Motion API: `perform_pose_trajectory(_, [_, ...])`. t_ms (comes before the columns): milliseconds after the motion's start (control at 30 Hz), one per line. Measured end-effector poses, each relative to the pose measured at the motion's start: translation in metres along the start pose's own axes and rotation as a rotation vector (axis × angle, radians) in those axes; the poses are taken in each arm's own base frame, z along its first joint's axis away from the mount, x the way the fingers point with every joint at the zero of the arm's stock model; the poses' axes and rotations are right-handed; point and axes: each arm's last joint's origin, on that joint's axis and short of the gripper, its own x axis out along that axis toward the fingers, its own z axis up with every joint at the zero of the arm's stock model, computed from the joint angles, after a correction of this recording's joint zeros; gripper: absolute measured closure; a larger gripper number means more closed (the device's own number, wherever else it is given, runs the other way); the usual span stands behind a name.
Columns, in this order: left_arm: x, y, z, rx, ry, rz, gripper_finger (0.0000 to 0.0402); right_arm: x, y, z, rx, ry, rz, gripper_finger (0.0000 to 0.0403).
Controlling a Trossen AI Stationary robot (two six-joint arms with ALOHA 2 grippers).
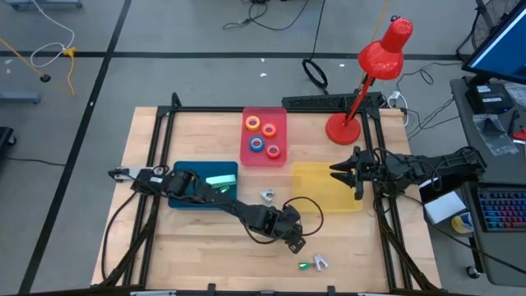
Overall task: Pick and place Stapler, Stapler remover, tape
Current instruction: Put the yellow stapler into the blue bin
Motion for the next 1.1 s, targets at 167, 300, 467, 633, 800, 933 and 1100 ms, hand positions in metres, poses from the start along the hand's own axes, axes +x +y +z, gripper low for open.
perform_pose_trajectory(167, [0.000, 0.003, -0.003, -0.041, 0.029, 0.026, 0.0184, 0.000, 0.000, 0.000, 0.004, 0.000, 0.000, 0.0280])
perform_pose_trajectory(300, [0.001, 0.004, -0.003, -0.066, 0.034, 0.034, 0.0184, 0.000, 0.000, 0.000, 0.004, 0.000, 0.000, 0.0280])
perform_pose_trajectory(467, [-0.002, 0.004, -0.001, -0.064, 0.034, 0.031, 0.0184, 0.000, 0.000, 0.000, 0.004, 0.000, 0.000, 0.0280])
perform_pose_trajectory(633, [-0.019, 0.003, 0.001, 0.145, 0.050, 0.048, 0.0183, 0.000, 0.000, 0.000, 0.004, 0.000, 0.000, 0.0280])
perform_pose_trajectory(800, [-0.052, 0.000, -0.009, 0.445, 0.084, 0.135, 0.0183, 0.000, 0.000, 0.000, 0.004, 0.002, 0.000, 0.0280])
perform_pose_trajectory(933, [-0.067, -0.007, -0.017, 0.629, 0.090, 0.125, 0.0183, 0.000, 0.000, 0.000, 0.003, 0.003, 0.000, 0.0280])
perform_pose_trajectory(1100, [-0.074, -0.019, -0.022, 0.810, 0.086, 0.020, 0.0183, 0.000, 0.000, 0.000, -0.001, 0.005, -0.001, 0.0280])
